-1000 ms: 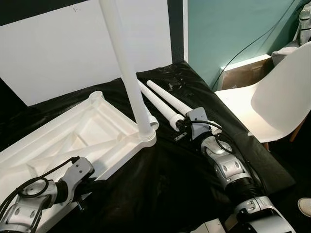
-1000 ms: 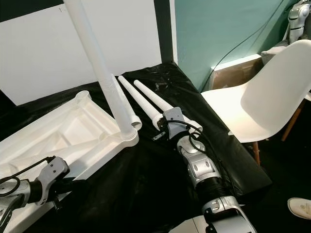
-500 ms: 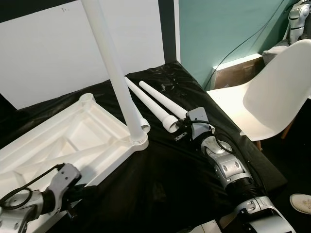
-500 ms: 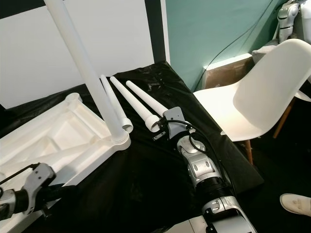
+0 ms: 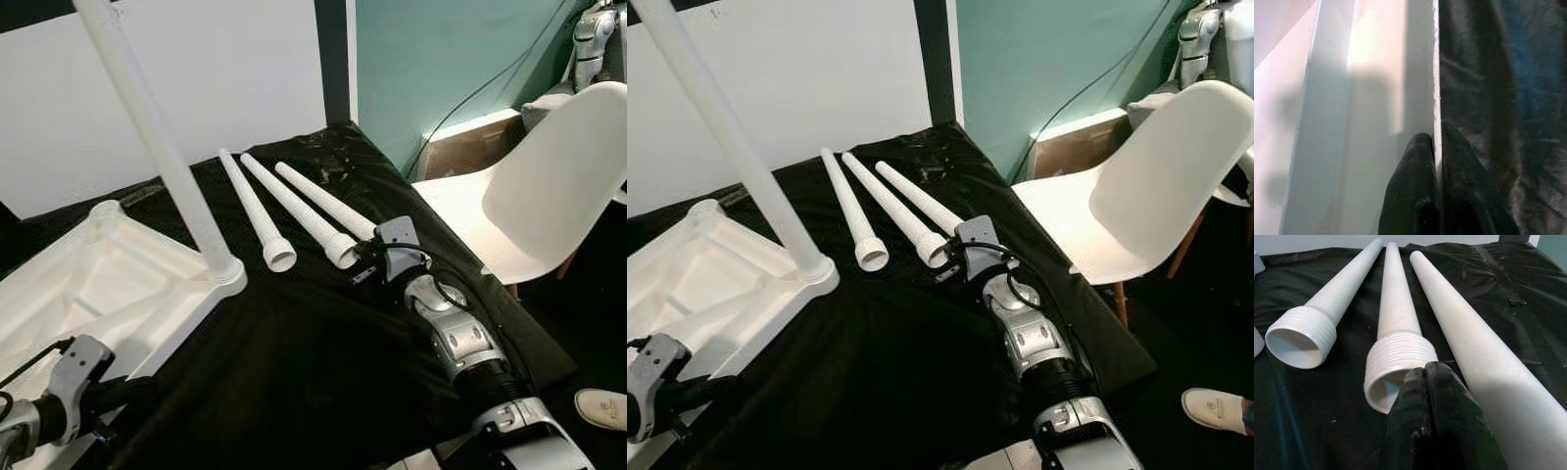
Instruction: Building children table
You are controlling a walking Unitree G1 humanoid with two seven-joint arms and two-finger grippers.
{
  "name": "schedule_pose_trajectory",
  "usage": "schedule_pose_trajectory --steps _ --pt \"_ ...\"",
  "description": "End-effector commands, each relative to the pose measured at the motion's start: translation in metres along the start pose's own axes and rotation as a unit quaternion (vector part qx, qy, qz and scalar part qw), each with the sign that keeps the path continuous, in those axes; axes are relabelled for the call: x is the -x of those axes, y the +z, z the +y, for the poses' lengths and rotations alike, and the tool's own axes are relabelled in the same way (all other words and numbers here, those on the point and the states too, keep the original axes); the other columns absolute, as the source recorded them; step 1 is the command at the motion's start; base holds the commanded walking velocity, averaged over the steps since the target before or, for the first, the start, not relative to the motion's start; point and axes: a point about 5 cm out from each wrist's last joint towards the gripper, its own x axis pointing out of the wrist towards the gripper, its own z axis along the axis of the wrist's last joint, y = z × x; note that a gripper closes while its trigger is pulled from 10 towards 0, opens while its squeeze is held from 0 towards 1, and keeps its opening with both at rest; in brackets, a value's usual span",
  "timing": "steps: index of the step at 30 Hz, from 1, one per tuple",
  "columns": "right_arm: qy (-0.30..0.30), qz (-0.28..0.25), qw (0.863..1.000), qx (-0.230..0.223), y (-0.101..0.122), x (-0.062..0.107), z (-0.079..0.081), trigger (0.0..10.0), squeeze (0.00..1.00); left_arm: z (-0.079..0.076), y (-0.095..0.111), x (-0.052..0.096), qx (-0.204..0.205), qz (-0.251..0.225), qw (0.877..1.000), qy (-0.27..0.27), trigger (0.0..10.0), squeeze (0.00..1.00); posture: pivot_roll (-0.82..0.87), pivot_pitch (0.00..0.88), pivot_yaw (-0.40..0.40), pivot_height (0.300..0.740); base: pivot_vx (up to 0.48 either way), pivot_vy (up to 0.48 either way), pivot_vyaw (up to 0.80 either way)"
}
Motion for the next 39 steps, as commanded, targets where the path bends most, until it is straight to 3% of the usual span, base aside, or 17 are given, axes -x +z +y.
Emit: schedule_pose_trajectory --steps 1,6,10,14,15,16,17,18,19,22,24,25,31,32,34,37,39 --pt "0.009 0.005 1.000 -0.005 -0.002 0.000 0.005 10.0 0.00 0.012 -0.020 0.001 0.042 0.029 0.992 0.112 0.0 0.00 -0.05 0.000 0.098 0.740 0.000 0.000 0.00" --pt "0.009 0.005 1.000 -0.004 -0.002 0.001 0.004 10.0 0.00 0.017 0.007 -0.020 0.065 -0.039 0.983 0.170 0.0 0.00 -0.05 0.000 0.098 0.740 0.000 0.000 0.00" --pt "0.009 0.004 1.000 -0.005 -0.001 0.001 0.005 10.0 0.00 -0.005 0.052 -0.062 0.098 -0.130 0.973 0.164 0.0 0.00 -0.06 0.000 0.102 0.740 0.000 0.000 0.00" --pt "0.008 0.004 1.000 -0.005 -0.002 0.002 0.005 10.0 0.00 -0.014 0.065 -0.073 0.103 -0.151 0.971 0.155 0.0 0.00 -0.06 0.000 0.104 0.740 0.000 0.000 0.00" --pt "0.007 0.005 1.000 -0.006 -0.002 0.002 0.005 10.0 0.00 -0.023 0.077 -0.083 0.106 -0.169 0.970 0.141 6.8 0.00 -0.06 0.000 0.108 0.740 0.000 0.000 0.00" --pt "0.007 0.005 1.000 -0.006 -0.002 0.002 0.005 10.0 0.00 -0.023 0.077 -0.083 0.106 -0.169 0.970 0.141 6.8 0.00 -0.06 0.000 0.108 0.740 0.000 0.000 0.00" --pt "0.006 0.006 1.000 -0.006 -0.003 0.002 0.005 10.0 0.00 -0.028 0.087 -0.089 0.103 -0.186 0.968 0.136 10.0 0.83 -0.07 0.000 0.110 0.740 0.000 0.000 0.00" --pt "0.006 0.006 1.000 -0.006 -0.003 0.002 0.005 10.0 0.00 -0.028 0.087 -0.089 0.103 -0.186 0.968 0.136 10.0 0.83 -0.07 0.000 0.110 0.740 0.000 0.000 0.00" --pt "0.005 0.006 1.000 -0.006 -0.003 0.002 0.004 10.0 0.00 -0.034 0.094 -0.094 0.103 -0.198 0.966 0.127 10.0 1.00 -0.07 0.000 0.113 0.740 0.000 0.000 0.00" --pt "0.003 0.006 1.000 -0.007 -0.003 0.002 0.004 10.0 0.00 -0.037 0.102 -0.098 0.099 -0.205 0.966 0.120 10.0 1.00 -0.07 0.000 0.114 0.740 0.000 0.000 0.00" --pt "0.003 0.007 1.000 -0.008 -0.003 0.002 0.004 10.0 0.00 -0.037 0.105 -0.098 0.106 -0.210 0.965 0.116 10.0 0.89 -0.07 0.000 0.114 0.740 0.000 0.000 0.00" --pt "0.004 0.007 1.000 -0.008 -0.004 0.002 0.005 10.0 0.00 -0.041 0.115 -0.096 0.122 -0.229 0.960 0.107 10.0 0.00 -0.07 0.000 0.117 0.740 0.000 0.000 0.00" --pt "0.004 0.008 1.000 -0.008 -0.004 0.001 0.006 10.0 0.00 -0.047 0.128 -0.093 0.124 -0.263 0.952 0.095 10.0 0.00 -0.06 0.000 0.118 0.740 0.000 0.000 0.00" --pt "0.006 0.008 1.000 -0.009 -0.005 0.001 0.008 10.0 0.00 -0.060 0.147 -0.084 0.096 -0.318 0.942 0.056 10.0 0.00 -0.06 0.000 0.117 0.740 0.000 0.000 0.00" --pt "0.007 0.008 1.000 -0.010 -0.005 0.001 0.009 10.0 0.00 -0.063 0.151 -0.079 0.069 -0.328 0.941 0.044 10.0 0.00 -0.06 0.000 0.118 0.740 0.000 0.000 0.00" --pt "0.008 0.008 1.000 -0.010 -0.005 0.001 0.010 10.0 0.00 -0.065 0.152 -0.075 0.052 -0.328 0.942 0.038 10.0 0.00 -0.06 0.000 0.118 0.740 0.000 0.000 0.00" --pt "0.008 0.008 1.000 -0.011 -0.005 0.001 0.010 10.0 0.00 -0.057 0.144 -0.063 -0.002 -0.295 0.954 0.052 10.0 0.00 -0.06 0.000 0.117 0.740 0.000 0.000 0.00"
